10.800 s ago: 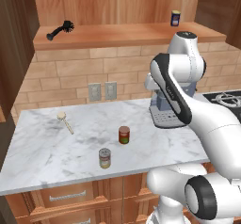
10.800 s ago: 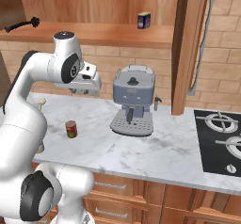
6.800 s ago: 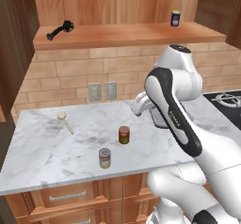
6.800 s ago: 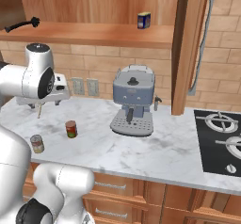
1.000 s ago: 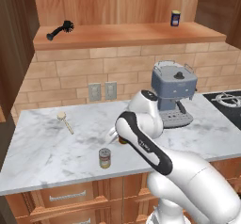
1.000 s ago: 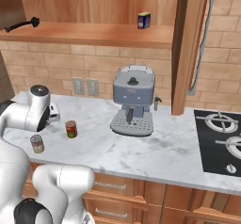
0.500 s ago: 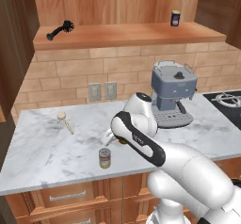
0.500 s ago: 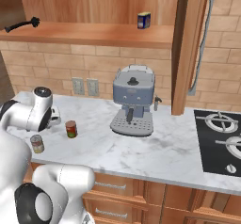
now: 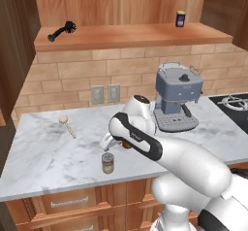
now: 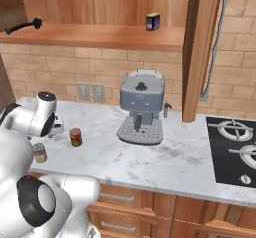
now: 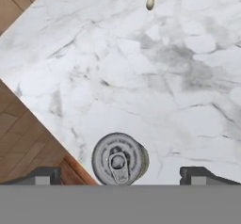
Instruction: Pick the cans from the counter and place them in their designated side in the cabinet.
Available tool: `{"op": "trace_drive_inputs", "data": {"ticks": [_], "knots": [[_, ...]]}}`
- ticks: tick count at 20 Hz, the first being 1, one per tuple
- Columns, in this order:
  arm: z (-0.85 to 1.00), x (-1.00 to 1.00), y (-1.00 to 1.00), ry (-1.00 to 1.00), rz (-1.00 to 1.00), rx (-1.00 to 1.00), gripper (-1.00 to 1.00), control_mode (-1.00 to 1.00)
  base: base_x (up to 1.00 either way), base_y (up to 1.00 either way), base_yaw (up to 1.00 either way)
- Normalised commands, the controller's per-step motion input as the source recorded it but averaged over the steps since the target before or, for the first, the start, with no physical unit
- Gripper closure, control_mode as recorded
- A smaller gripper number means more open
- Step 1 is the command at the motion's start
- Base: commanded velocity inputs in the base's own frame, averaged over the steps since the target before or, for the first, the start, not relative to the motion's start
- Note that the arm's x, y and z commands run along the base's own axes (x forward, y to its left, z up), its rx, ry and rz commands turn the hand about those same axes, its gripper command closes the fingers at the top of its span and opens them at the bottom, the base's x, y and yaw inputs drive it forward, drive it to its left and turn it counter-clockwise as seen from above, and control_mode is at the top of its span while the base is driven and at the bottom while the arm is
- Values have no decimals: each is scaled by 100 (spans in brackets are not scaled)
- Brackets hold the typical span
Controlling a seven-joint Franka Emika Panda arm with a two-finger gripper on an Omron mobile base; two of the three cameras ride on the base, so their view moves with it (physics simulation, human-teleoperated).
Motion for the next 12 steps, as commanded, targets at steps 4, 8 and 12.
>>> {"op": "trace_drive_inputs", "data": {"ticks": [4, 8, 12], "knots": [[-15, 0, 12, 0, 0, -1, -100, -100, 0, 0, 0], [-17, 0, 4, 0, 0, -2, -100, -100, 0, 0, 0], [-14, 0, 0, 0, 0, -1, -100, -100, 0, 0, 0]]}}
